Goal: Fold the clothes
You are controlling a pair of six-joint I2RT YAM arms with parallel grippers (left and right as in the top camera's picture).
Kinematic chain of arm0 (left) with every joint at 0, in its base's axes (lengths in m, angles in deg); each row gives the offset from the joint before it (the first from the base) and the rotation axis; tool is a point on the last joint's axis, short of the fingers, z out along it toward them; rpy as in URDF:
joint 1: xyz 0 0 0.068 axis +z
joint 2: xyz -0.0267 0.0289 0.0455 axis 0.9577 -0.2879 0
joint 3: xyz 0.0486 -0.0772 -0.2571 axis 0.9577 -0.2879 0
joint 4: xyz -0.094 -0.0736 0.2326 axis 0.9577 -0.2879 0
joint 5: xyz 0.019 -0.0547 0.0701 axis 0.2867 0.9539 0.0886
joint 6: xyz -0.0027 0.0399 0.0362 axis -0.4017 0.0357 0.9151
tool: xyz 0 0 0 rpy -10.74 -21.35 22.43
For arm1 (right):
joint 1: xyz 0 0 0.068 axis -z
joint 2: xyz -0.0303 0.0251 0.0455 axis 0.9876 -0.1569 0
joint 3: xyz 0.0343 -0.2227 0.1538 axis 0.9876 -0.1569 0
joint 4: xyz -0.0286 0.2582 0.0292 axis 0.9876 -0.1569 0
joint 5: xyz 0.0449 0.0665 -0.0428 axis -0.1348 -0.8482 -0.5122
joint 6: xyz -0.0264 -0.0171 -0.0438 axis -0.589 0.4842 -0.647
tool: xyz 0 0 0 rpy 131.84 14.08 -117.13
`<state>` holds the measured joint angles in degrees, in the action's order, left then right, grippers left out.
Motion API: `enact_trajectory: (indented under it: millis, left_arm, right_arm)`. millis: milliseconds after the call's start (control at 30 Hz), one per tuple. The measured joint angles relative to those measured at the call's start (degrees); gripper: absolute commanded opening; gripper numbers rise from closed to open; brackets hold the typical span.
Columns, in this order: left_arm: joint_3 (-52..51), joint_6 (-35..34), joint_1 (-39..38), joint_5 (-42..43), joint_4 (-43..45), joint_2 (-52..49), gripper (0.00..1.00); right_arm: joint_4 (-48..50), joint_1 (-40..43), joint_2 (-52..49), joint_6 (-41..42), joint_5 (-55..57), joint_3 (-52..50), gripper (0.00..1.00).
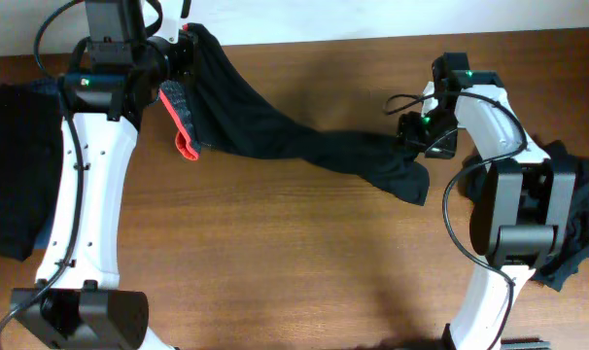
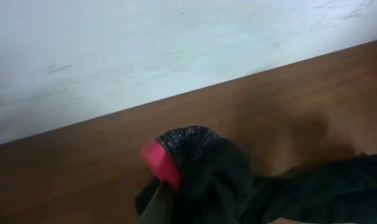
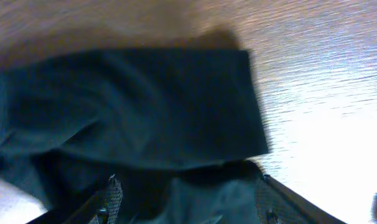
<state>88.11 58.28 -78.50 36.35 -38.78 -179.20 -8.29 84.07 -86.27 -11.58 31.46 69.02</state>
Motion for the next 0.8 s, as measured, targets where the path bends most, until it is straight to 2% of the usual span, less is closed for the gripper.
enact_trajectory:
  millis: [267, 500, 600, 667, 767, 800]
  left_arm:
    - [0.0, 0.04, 0.0, 0.0, -0.07, 0.0, 0.01]
    - [0.0, 0.04, 0.0, 0.0, -0.24, 0.0, 0.01]
    - [0.0, 0.2, 0.0, 0.0, -0.46, 0.0, 0.01]
    - [0.0, 0.2, 0.0, 0.0, -0.46, 0.0, 0.01]
    - [0.0, 0.2, 0.0, 0.0, -0.46, 0.0, 0.01]
    - [0.0, 0.2, 0.0, 0.0, -0.46, 0.0, 0.01]
  right_arm:
    - [4.07, 0.02, 0.0, 4.9, 5.88, 0.0, 0.73]
    - [5.16, 0.02, -0.39, 5.97, 6.73, 0.0, 0.63]
    - [5.35, 0.02, -1.55, 6.12, 6.67, 0.0, 0.51]
    - [5.46, 0.02, -3.02, 6.05, 6.64, 0.0, 0.37]
    - [5.64, 0.02, -4.26, 6.36, 6.62, 0.0, 0.21]
    - [5.64, 0.02, -4.44, 6.1, 6.62, 0.0, 0.04]
